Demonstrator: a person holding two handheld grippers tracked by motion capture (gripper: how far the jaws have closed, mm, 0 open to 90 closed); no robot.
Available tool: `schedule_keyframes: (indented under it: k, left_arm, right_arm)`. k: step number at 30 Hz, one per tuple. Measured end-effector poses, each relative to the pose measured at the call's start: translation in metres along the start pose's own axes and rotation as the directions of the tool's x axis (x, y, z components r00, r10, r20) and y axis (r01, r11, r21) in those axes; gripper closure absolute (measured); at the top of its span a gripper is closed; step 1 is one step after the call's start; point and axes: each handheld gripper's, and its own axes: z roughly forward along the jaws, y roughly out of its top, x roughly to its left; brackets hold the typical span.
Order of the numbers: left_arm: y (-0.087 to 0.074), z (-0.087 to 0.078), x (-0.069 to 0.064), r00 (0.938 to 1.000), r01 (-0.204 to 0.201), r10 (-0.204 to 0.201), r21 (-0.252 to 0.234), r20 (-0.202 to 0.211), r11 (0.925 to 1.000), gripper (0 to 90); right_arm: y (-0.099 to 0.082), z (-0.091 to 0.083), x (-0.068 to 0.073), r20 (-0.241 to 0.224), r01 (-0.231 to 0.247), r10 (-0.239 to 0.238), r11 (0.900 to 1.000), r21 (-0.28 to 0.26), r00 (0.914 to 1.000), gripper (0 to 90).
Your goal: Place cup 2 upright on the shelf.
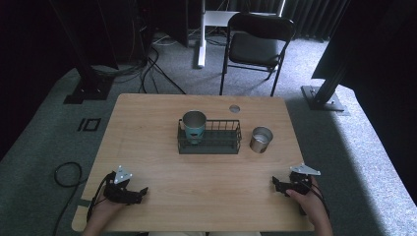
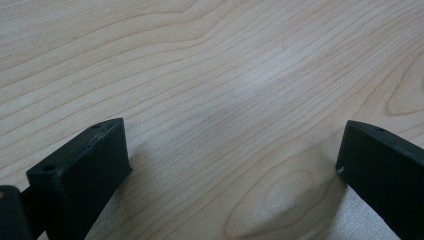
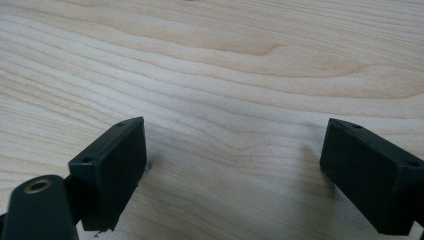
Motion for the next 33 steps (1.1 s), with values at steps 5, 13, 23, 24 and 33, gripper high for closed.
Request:
schedule_keyframes:
  k: [5, 13, 23, 24, 33]
  left_arm:
    - [0.001, 0.001, 0.001, 1.0, -0.004, 0.004, 0.001, 0.001, 1.0, 1.1]
    - [0.001, 0.001, 0.001, 1.0, -0.004, 0.004, 0.001, 0.001, 1.0, 1.1]
    - [0.001, 0.001, 0.001, 1.0, -0.004, 0.004, 0.001, 0.001, 1.0, 1.1]
    - [0.001, 0.001, 0.001, 1.0, -0.004, 0.004, 0.001, 0.001, 1.0, 1.1]
    - [0.001, 0.001, 0.001, 1.0, -0.004, 0.004, 0.001, 0.001, 1.0, 1.1]
  right_arm:
    - [0.002, 0.001, 0.001, -0.017, -0.006, 0.006, 1.0, -0.005, 0.9998, 11.0]
    - [0.005, 0.004, 0.005, -0.025, -0.004, 0.003, 0.9999, -0.01, 0.9997, 11.0]
    - [0.017, 0.002, 0.007, -0.02, 0.009, -0.009, 0.9993, -0.036, 0.9997, 11.1]
    - [0.018, 0.002, 0.007, -0.02, 0.01, -0.011, 0.9992, -0.04, 0.9997, 11.1]
    - [0.027, 0.003, 0.009, -0.027, 0.014, -0.016, 0.9973, -0.072, 0.9995, 11.1]
